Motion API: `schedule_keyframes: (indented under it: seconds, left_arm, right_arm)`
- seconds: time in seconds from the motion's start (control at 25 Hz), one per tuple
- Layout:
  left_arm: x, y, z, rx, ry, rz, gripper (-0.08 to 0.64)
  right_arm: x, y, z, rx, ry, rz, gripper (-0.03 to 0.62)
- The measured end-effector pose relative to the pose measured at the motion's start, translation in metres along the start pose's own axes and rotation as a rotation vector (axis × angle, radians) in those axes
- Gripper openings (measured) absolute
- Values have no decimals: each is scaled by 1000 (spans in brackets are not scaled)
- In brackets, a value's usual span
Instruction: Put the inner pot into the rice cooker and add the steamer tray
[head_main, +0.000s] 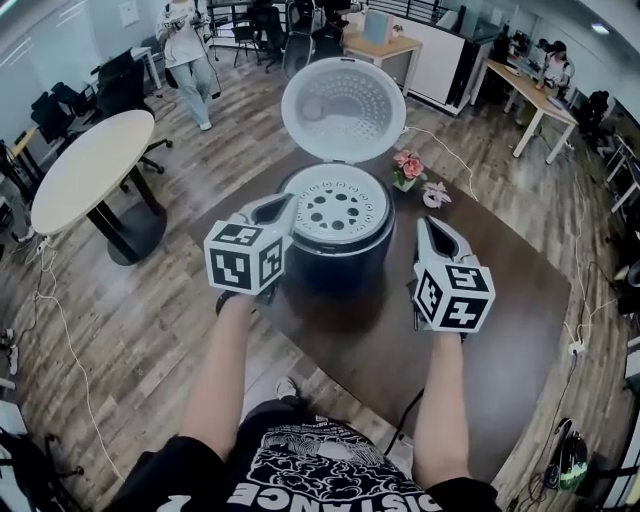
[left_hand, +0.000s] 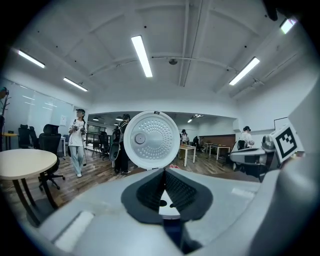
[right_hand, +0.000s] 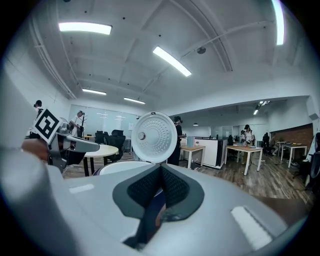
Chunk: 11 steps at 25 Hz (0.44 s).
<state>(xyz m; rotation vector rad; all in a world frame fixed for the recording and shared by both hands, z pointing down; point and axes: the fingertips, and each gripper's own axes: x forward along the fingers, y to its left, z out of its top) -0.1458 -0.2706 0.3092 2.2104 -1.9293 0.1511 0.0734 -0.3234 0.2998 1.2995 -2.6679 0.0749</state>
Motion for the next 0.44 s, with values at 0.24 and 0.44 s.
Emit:
schedule_keyframes:
  seconds: [0.24, 0.44]
  left_arm:
    - [-3, 10, -8, 6, 7, 3, 6]
    - [4, 10, -11, 14, 23, -6, 6]
  right_arm:
    - [3, 10, -6, -2, -4, 3, -2]
    - [12, 11, -6, 0, 4, 10, -2]
